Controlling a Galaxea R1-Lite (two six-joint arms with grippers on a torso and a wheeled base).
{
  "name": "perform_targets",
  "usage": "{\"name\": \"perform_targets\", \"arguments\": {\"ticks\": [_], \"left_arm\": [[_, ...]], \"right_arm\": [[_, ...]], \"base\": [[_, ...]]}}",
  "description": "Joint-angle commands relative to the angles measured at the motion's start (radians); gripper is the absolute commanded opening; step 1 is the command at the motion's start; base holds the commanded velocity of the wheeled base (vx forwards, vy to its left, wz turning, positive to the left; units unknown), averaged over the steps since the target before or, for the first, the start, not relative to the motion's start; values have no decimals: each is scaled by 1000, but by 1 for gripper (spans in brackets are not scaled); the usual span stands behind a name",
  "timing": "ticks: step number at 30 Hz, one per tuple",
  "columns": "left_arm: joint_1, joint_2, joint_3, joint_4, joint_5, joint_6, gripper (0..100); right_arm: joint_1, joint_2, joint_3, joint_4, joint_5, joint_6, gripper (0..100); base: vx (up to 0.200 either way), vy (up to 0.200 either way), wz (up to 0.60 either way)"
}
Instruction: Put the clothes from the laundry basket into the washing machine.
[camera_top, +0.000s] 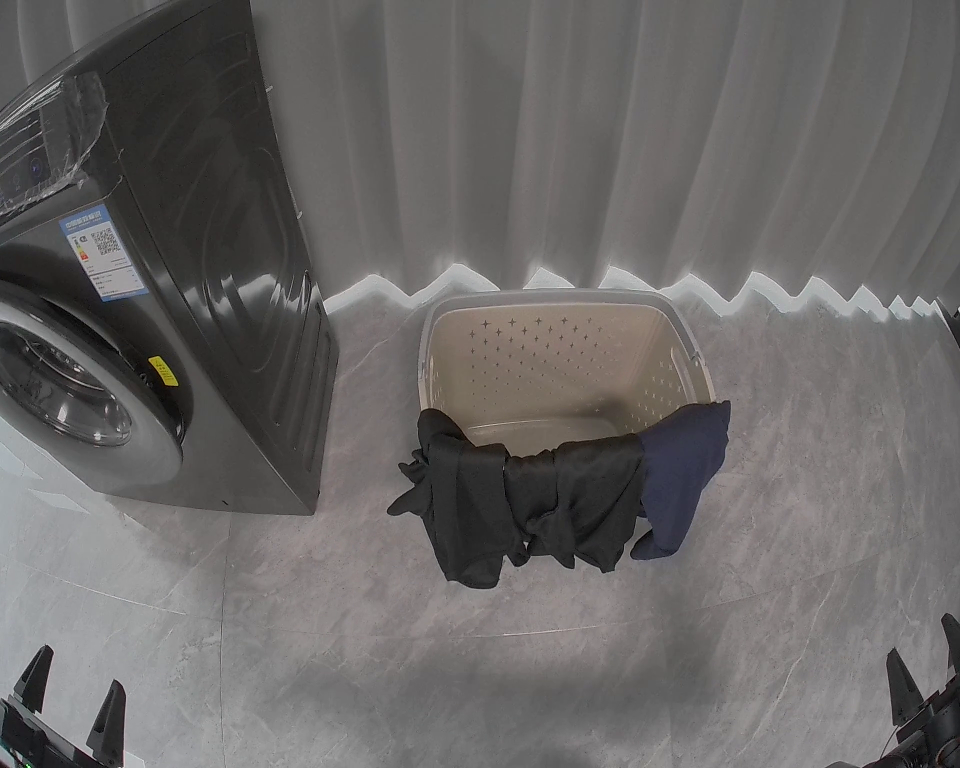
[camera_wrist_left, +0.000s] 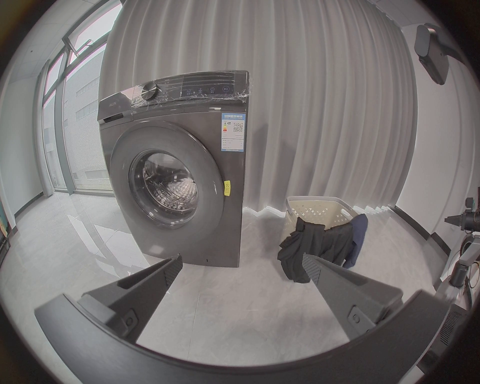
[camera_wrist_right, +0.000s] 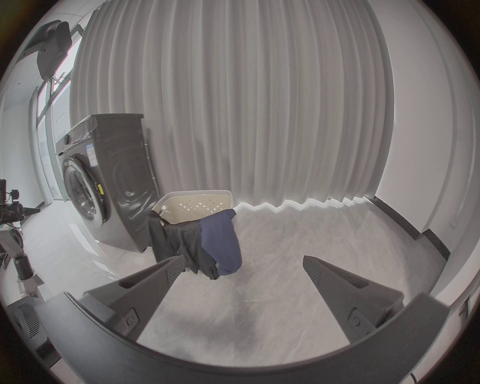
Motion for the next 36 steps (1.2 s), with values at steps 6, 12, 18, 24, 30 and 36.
{"name": "perform_targets", "arguments": {"ticks": [6,12,18,24,30,36], "left_arm": [[0,-13,18,0,1,-2,100],[0,-13,18,0,1,-2,100],[0,-13,18,0,2,-3,100],[0,-13,18,0,2,-3,100],[0,-13,18,0,2,-3,100],[0,-13,18,0,2,-3,100]], "right_arm": [[0,-15,18,0,0,0,100],[0,-17,18,0,0,0,100],[2,-17,18,0,0,0,100],[2,-17,18,0,1,0,100],[2,-17,18,0,0,0,100],[2,-15,18,0,0,0,100]], "base": [[0,0,0],[0,-167,0],[0,-200,0],[0,-33,0],[0,0,0],[167,0,0]]}}
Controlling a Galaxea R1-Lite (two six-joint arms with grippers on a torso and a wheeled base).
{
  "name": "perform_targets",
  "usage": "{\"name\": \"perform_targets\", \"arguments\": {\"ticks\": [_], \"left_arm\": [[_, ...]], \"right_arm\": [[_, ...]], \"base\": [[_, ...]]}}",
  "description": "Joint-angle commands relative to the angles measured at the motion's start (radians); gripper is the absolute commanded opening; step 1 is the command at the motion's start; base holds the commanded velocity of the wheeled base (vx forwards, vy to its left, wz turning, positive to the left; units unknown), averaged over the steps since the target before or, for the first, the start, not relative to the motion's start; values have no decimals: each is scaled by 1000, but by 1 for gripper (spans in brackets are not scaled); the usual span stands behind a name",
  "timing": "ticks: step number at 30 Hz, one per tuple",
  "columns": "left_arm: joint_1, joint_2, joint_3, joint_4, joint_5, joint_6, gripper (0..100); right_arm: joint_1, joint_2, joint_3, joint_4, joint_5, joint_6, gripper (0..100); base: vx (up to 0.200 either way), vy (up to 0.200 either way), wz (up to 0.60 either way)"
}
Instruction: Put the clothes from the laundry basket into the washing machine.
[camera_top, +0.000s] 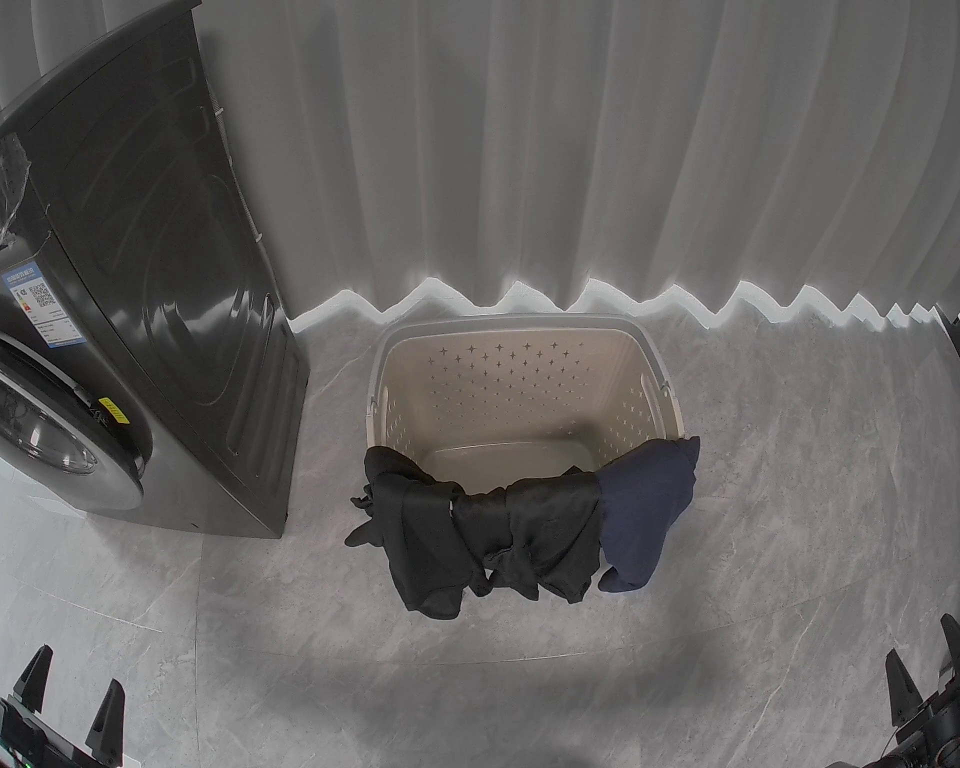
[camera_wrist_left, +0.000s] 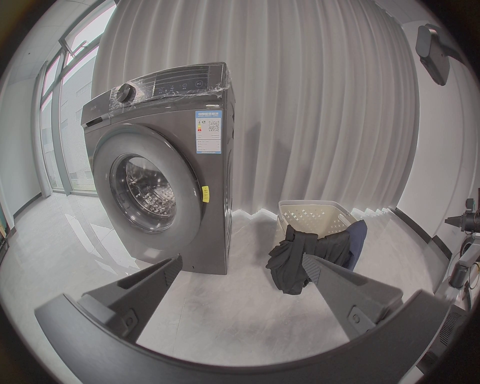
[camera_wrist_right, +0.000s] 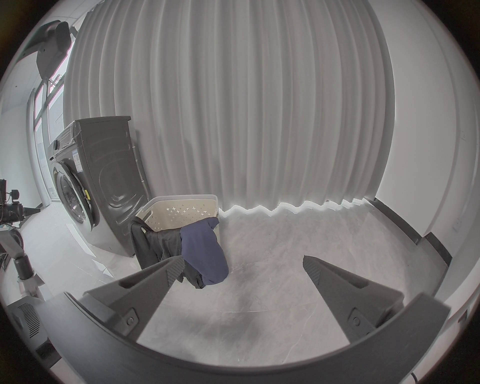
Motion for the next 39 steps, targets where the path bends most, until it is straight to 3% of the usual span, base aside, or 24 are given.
{"name": "perform_targets", "arguments": {"ticks": [1,7,13,22,39], "left_arm": [[0,-13,18,-1,0,0,100],[0,-13,18,-1,0,0,100],[0,-13,18,-1,0,0,100],[0,-13,18,-1,0,0,100],[0,-12,18,-1,0,0,100]], "right_arm": [[0,-17,18,0,0,0,100],[0,-15,18,0,0,0,100],[0,-15,18,0,1,0,100],[0,-15,18,0,0,0,100],[0,-15,18,0,0,0,100]], "base": [[200,0,0],[200,0,0],[0,0,0],[200,0,0],[71,0,0]]}}
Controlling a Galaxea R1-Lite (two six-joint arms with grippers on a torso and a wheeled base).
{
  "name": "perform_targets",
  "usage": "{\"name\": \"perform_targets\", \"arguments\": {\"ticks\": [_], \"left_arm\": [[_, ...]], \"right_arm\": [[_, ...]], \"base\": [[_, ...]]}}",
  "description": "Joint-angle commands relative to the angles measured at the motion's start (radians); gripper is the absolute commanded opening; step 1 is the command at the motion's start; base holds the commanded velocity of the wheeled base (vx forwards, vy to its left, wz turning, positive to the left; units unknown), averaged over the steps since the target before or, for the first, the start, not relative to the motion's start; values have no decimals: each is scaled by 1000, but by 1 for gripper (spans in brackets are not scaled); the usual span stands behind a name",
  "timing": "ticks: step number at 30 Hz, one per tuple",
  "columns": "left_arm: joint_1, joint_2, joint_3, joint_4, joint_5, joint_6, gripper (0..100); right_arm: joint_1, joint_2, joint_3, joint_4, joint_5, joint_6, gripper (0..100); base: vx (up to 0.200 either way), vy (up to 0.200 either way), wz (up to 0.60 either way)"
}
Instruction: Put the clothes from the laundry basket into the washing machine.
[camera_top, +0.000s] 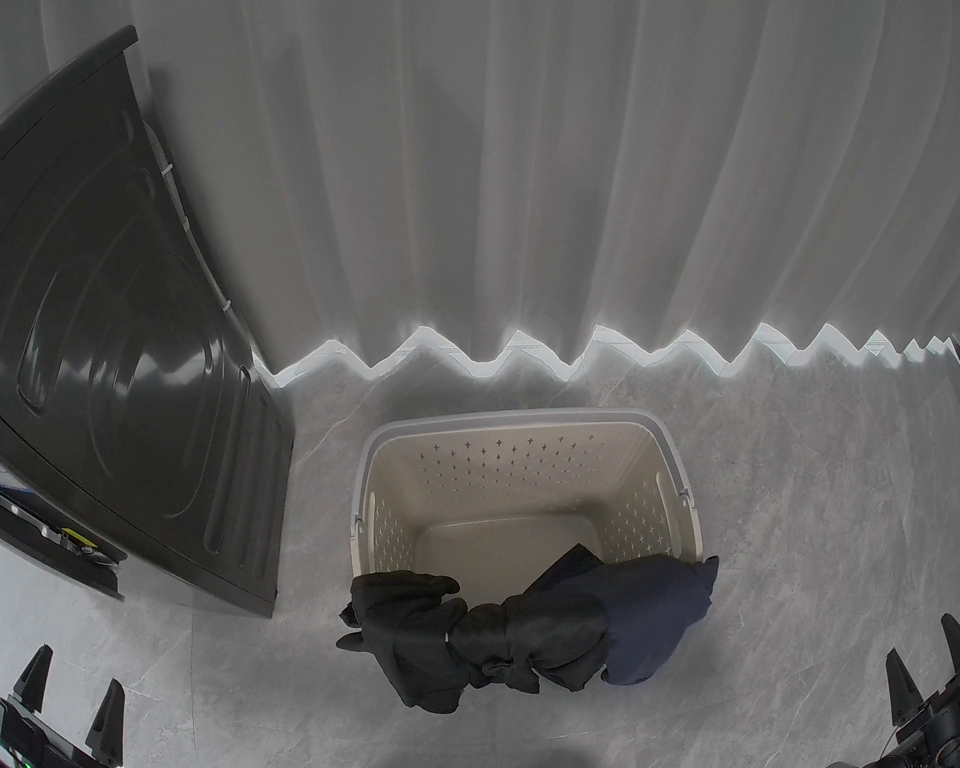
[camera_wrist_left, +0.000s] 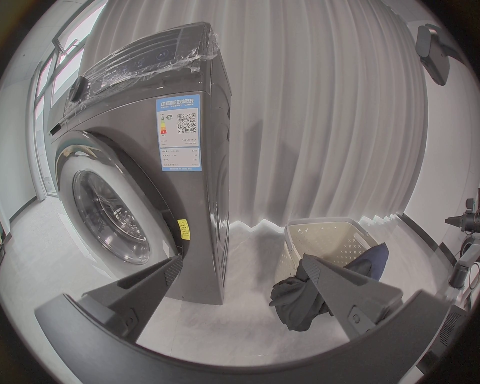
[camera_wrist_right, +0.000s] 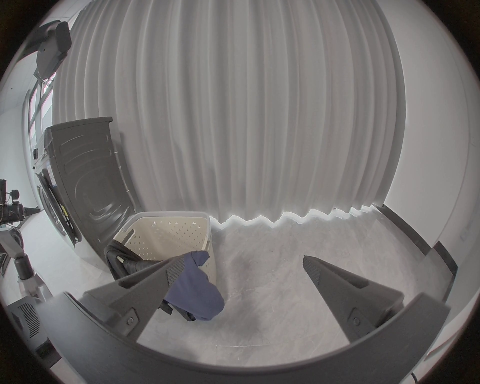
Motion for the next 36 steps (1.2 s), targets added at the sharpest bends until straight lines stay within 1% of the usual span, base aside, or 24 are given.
{"name": "perform_targets", "arguments": {"ticks": [1,4,7,19,28,34,36], "left_arm": [[0,-13,18,0,0,0,100],[0,-13,18,0,0,0,100],[0,-12,18,0,0,0,100],[0,-12,18,0,0,0,100],[0,-13,18,0,0,0,100],[0,-13,18,0,0,0,100],[0,-13,18,0,0,0,100]], "right_arm": [[0,-15,18,0,2,0,100],[0,-15,18,0,2,0,100],[0,-16,18,0,2,0,100],[0,-16,18,0,0,0,100],[0,-16,18,0,0,0,100],[0,-16,18,0,0,0,100],[0,-15,18,0,0,0,100]], "base": [[0,0,0],[0,0,0],[0,-200,0],[0,0,0],[200,0,0],[0,0,0],[0,-200,0]]}}
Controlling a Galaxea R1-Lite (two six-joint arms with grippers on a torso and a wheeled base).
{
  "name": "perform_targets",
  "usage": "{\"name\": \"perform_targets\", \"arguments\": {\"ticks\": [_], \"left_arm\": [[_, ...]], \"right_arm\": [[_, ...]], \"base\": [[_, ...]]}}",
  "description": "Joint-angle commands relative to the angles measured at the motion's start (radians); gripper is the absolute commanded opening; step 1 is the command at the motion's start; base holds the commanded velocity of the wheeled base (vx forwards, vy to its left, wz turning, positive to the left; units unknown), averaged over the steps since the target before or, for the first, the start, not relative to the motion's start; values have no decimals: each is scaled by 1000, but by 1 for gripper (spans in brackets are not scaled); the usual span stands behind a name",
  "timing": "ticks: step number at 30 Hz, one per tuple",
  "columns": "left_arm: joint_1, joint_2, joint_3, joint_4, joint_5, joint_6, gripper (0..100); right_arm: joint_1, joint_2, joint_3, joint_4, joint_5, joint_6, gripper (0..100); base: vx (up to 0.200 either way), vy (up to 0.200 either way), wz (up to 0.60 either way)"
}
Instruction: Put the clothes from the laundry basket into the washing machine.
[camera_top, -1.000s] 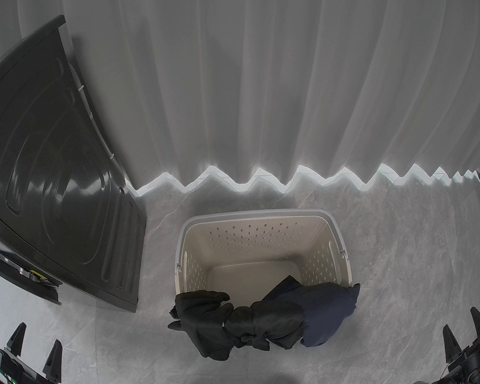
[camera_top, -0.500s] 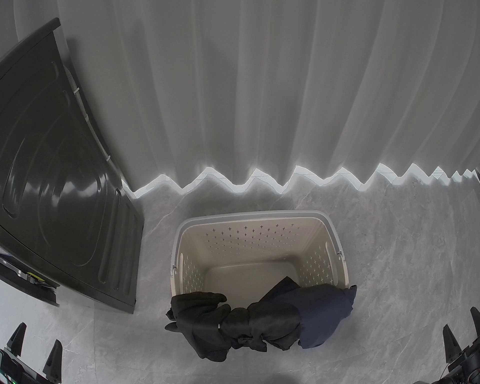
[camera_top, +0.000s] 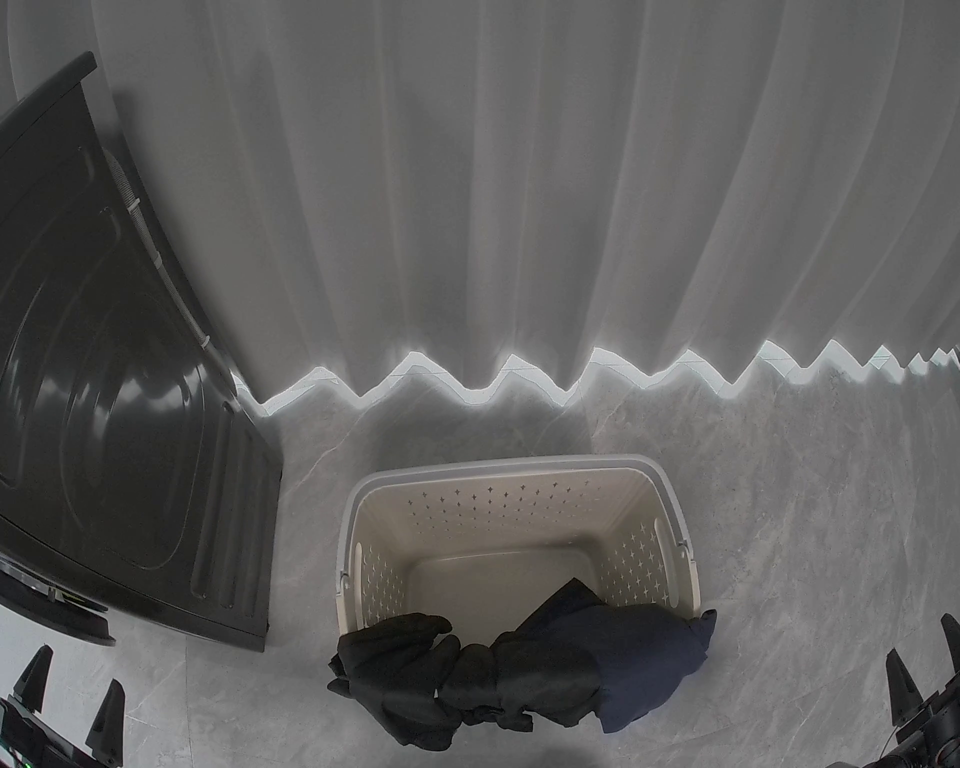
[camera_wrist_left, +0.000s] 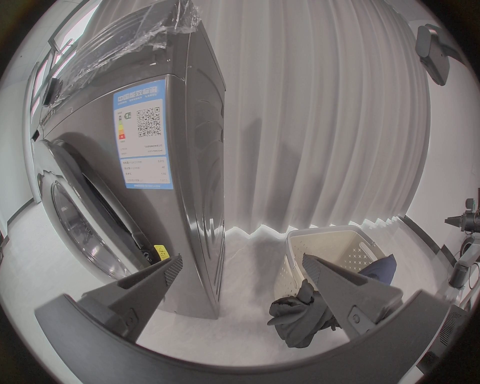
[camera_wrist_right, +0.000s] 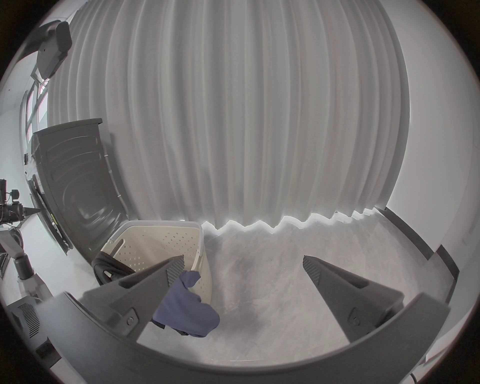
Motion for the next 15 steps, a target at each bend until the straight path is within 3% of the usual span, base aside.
{"name": "perform_targets", "arguments": {"ticks": [1,4,15], "left_arm": [[1,-13,18,0,1,0,100],[1,-13,18,0,1,0,100],[1,-13,18,0,1,-2,100]], "right_arm": [[0,-15,18,0,0,0,100],[0,-17,18,0,0,0,100],[0,-17,18,0,0,0,100]], "base": [[0,-200,0],[0,-200,0],[0,0,0]]}}
